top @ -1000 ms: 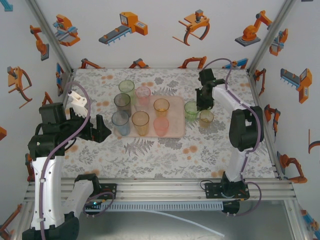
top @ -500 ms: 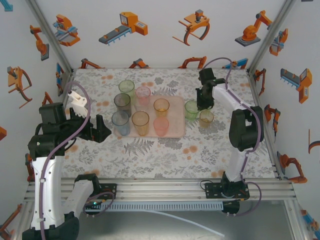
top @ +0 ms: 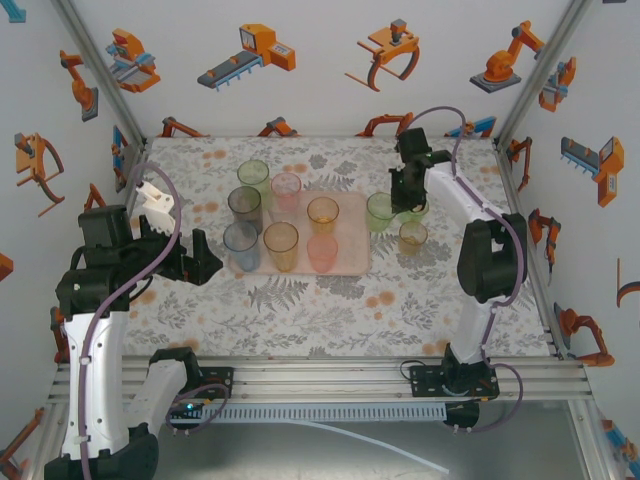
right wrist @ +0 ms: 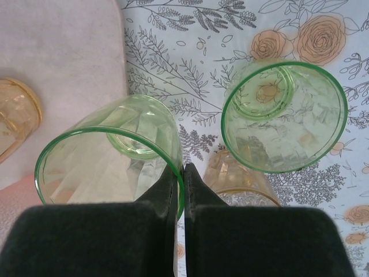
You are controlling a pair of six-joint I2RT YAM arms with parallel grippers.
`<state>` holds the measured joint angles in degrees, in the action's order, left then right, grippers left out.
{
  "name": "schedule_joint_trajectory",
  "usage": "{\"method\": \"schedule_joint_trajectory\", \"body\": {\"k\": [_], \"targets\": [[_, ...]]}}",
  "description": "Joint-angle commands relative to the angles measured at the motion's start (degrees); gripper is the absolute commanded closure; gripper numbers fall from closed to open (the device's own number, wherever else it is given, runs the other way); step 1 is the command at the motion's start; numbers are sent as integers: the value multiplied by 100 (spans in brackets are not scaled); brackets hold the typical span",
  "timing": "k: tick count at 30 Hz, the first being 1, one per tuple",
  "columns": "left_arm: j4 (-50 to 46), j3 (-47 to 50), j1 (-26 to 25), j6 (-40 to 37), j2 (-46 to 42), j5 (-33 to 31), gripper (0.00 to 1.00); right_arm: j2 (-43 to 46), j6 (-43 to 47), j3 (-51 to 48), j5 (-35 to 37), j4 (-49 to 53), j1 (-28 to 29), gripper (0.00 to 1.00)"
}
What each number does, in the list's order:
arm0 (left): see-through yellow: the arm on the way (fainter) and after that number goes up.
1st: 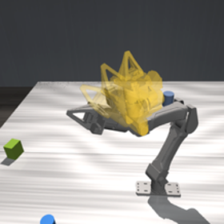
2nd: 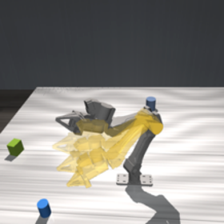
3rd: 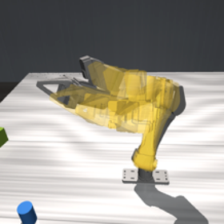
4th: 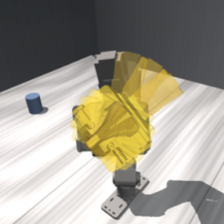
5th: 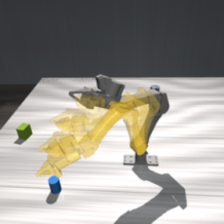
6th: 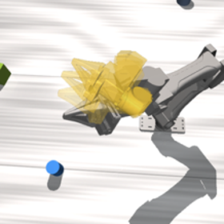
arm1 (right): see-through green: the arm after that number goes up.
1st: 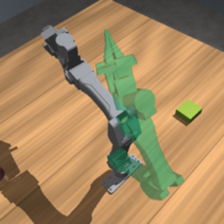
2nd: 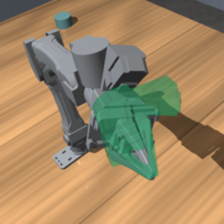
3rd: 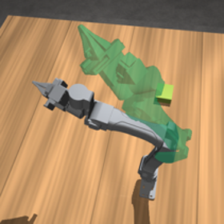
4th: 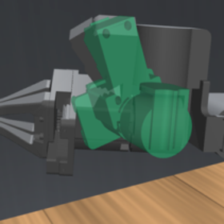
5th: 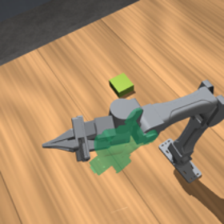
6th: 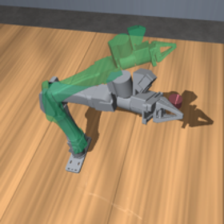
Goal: Place the glasses into the tray
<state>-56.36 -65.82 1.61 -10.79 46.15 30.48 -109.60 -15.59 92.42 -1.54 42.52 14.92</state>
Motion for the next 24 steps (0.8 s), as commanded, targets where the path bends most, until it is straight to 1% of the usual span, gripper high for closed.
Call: {"method": "schedule_joint_trajectory", "body": {"k": [1,13,19,24], "targets": [[61,-10,45,103,-44,107,3,202,28,256,-39,184,52,98],[61,-10,54,103,-63,115,3,194,53,658,5,420,77,99],[62,-10,67,95,-61,133,3,42,101,1169,73,650,129,99],[70,-10,67,102,-53,134,3,-288,143,1859,127,892,247,99]]}}
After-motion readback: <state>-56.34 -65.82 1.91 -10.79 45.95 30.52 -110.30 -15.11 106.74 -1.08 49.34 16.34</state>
